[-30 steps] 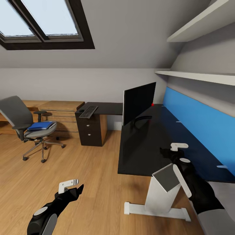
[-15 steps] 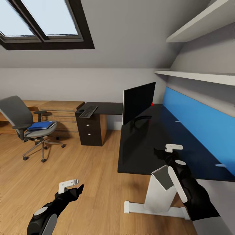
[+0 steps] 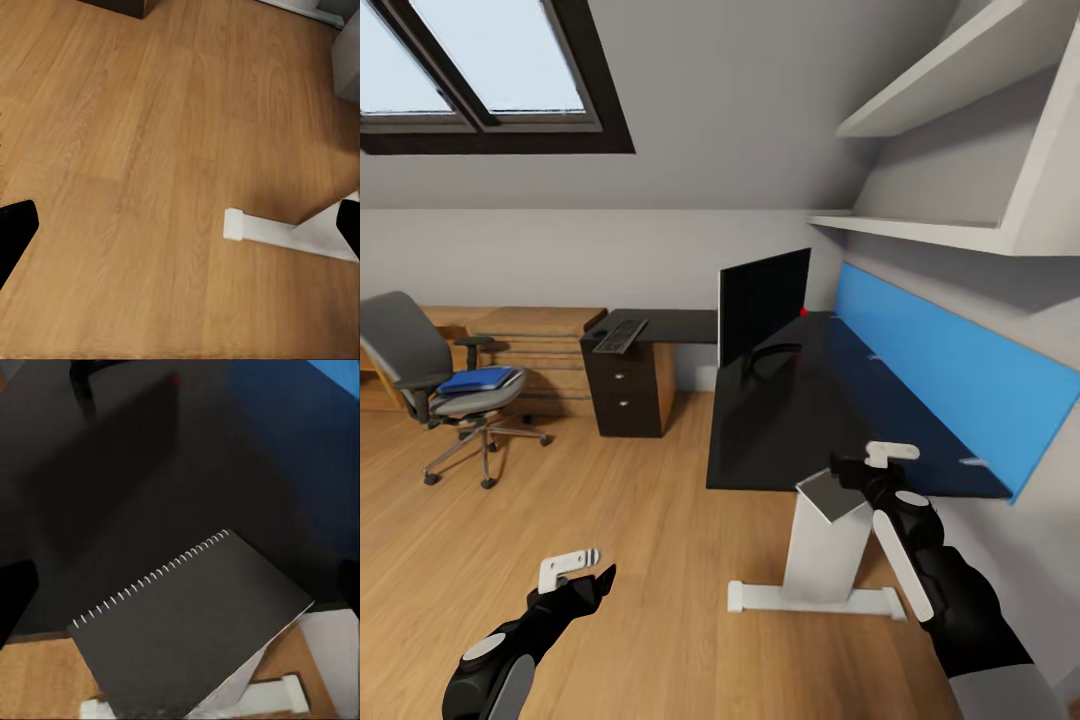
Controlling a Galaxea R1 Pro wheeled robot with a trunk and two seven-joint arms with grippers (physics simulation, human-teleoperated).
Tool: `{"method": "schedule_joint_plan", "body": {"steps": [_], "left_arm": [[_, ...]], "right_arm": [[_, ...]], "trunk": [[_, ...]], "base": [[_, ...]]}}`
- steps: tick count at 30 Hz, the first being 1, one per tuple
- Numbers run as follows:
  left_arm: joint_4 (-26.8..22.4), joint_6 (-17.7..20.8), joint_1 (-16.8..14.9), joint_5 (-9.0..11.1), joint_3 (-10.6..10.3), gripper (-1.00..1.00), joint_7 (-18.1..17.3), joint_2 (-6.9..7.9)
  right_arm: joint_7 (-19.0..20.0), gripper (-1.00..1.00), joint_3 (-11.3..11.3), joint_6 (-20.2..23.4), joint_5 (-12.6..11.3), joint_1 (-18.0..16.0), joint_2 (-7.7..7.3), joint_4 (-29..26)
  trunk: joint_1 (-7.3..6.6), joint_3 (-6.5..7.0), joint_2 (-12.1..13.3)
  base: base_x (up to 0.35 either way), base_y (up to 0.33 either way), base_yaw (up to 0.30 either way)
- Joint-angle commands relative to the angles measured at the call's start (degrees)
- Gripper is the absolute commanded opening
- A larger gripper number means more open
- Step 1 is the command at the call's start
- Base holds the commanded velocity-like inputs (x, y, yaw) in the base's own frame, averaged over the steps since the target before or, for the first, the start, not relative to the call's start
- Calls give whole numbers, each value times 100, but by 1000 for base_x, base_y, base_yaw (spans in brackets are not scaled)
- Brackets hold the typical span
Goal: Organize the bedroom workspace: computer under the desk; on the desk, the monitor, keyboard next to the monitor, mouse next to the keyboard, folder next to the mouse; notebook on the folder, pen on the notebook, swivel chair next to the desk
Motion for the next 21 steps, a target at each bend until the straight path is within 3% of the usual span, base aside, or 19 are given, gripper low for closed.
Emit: {"method": "schedule_joint_plan", "body": {"steps": [1, 8, 12, 14, 15, 16, 21], "left_arm": [[-8, 24, -3, 61, -7, 100, 51, 4], [-15, 24, -3, 61, -2, 100, 51, 4], [-39, 24, -3, 61, 85, 100, 51, 1], [-103, 24, -3, 65, 149, 100, 53, -9], [-103, 24, -3, 65, 149, 100, 53, -9], [-132, 24, -3, 67, 167, 100, 55, -17], [-167, 19, -3, 69, 197, 100, 58, -26]], "right_arm": [[-58, 100, 17, 15, -60, -5, -6, -6], [-58, 100, 15, 15, -195, -4, -9, -6], [-56, 100, -11, 4, -647, -4, -22, -6], [-52, 100, -44, -5, -1001, -4, -32, -2], [-52, 100, -44, -5, -1001, -4, -32, -2], [-53, 100, -93, -8, -1190, -4, -34, 1], [-50, 100, -351, -15, -1698, -4, -38, 40]], "trunk": [[-4, -6, -4], [-4, -6, -4], [-4, -6, -4], [-4, -6, -4], [-4, -6, -4], [-4, -6, -4], [18, -24, -44]], "base": [[-334, 0, -15], [-321, 0, -3], [-96, 0, 0], [-32, 0, 0], [-25, 0, 0], [-16, 0, 0], [-9, 0, 0]]}}
